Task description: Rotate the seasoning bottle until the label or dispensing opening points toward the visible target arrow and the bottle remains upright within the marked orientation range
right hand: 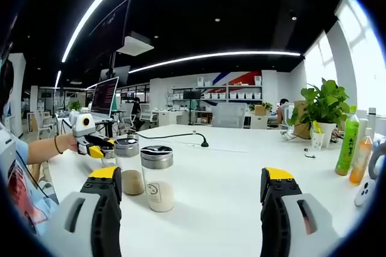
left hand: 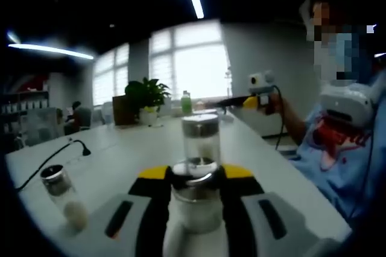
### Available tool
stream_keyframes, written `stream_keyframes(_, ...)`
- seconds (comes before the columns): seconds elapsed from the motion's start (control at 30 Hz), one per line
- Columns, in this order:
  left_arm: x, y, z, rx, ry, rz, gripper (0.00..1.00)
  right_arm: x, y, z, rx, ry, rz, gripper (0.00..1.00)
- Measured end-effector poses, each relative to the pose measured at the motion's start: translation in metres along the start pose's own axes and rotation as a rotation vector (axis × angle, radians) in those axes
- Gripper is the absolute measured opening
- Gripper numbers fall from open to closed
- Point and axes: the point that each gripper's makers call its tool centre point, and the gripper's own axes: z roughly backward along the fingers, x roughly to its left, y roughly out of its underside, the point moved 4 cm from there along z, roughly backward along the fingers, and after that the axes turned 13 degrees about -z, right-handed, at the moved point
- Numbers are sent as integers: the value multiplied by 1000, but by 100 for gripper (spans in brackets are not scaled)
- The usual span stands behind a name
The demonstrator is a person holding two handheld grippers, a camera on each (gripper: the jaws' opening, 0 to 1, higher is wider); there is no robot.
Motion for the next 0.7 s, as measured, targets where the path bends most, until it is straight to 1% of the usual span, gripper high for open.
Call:
stream_keyframes(0.07, 0, 0, 0, 4, 2, -6, 33, -1, 0, 0, 2, 4, 4, 99)
stream_keyframes(0.2, 1, 0, 0, 5, 19, -8, 33, 1, 2, -1, 12, -15, -5, 99)
stream_keyframes(0.33, 0, -1, -1, 15, 26, -15, 34, 2, 2, -2, 20, -20, 15, 99)
stream_keyframes(0.37, 0, -2, -1, 9, 21, -19, 36, 3, 2, -2, 23, -24, 18, 99)
stream_keyframes(0.43, 3, -7, 1, -28, -5, 6, 51, 4, 3, -2, 31, -31, 20, 99)
stream_keyframes(0.47, 4, -9, 2, -36, -13, 8, 56, 4, 3, -2, 32, -31, 20, 99)
stream_keyframes(0.57, 6, -17, 7, -31, -29, -28, 56, 5, 4, -3, 36, -33, 20, 99)
stream_keyframes(0.6, 5, -20, 8, -32, -31, -37, 57, 5, 6, -4, 45, -34, 26, 99)
stream_keyframes(0.7, 5, -29, 9, -49, -54, -42, 58, 6, 7, -5, 57, -26, 50, 99)
